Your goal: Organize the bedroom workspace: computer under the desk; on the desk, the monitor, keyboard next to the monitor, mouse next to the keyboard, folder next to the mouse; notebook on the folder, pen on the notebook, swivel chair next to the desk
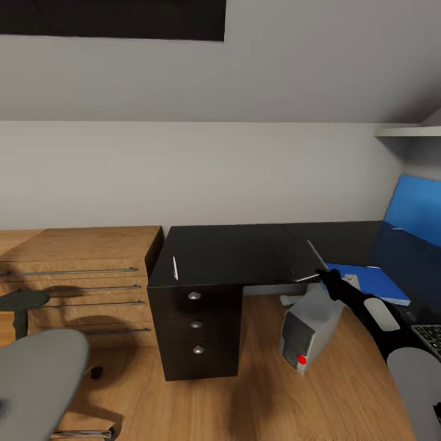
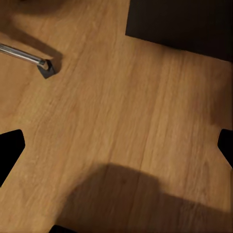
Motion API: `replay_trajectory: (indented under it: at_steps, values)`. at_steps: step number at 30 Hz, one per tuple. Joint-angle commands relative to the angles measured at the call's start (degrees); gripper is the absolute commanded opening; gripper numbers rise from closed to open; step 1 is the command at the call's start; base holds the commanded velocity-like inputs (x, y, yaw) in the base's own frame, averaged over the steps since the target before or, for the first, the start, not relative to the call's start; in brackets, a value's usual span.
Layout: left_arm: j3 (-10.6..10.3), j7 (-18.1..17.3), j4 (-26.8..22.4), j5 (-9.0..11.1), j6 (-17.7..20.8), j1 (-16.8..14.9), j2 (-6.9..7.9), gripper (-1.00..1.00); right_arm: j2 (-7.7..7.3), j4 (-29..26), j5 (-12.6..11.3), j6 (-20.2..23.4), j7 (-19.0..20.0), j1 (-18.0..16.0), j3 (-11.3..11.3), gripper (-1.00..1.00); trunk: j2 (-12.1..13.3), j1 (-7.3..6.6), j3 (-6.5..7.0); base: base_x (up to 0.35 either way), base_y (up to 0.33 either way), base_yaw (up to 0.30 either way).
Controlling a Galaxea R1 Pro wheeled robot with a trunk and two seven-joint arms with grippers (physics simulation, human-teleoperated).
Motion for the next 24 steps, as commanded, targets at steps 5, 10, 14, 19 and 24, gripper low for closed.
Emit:
replay_trajectory:
  at_steps: [5, 10, 14, 19, 24]
  values:
    - [-0.1, 0.4, 0.0, 0.2, 0.2, 0.0, 0.06, 1.00, -0.16, 0.2, -0.5, 0.5, 0.0, -0.1, -1.6, -1.00, 0.0, 0.00, -0.04, 0.000, 0.000, -0.268]
    - [-0.1, 0.4, 0.1, 0.2, 0.2, 0.0, 0.08, 1.00, -0.20, 0.2, -0.6, 0.5, 0.0, -0.1, -2.2, -1.00, 0.0, 0.00, -0.04, 0.000, 0.000, -0.268]
    - [0.0, 0.5, 0.1, 0.2, 0.1, 0.0, 0.13, 1.00, -0.21, 0.3, -0.6, 0.5, 0.0, -0.1, -2.3, -1.00, 0.0, 0.00, -0.04, 0.085, -0.094, -0.268]
    - [0.0, 0.5, 0.1, 0.2, 0.1, 0.0, 0.14, 1.00, -0.21, 0.3, -0.6, 0.5, 0.0, -0.1, -2.3, -1.00, 0.0, 0.00, -0.04, 0.192, -0.225, -0.268]
    - [0.0, 0.5, 0.2, 0.3, 0.1, 0.0, 0.15, 1.00, -0.21, 0.3, -0.5, 0.5, 0.2, -0.1, -2.3, -1.00, 0.0, 0.00, -0.04, 0.121, -0.148, -0.171]
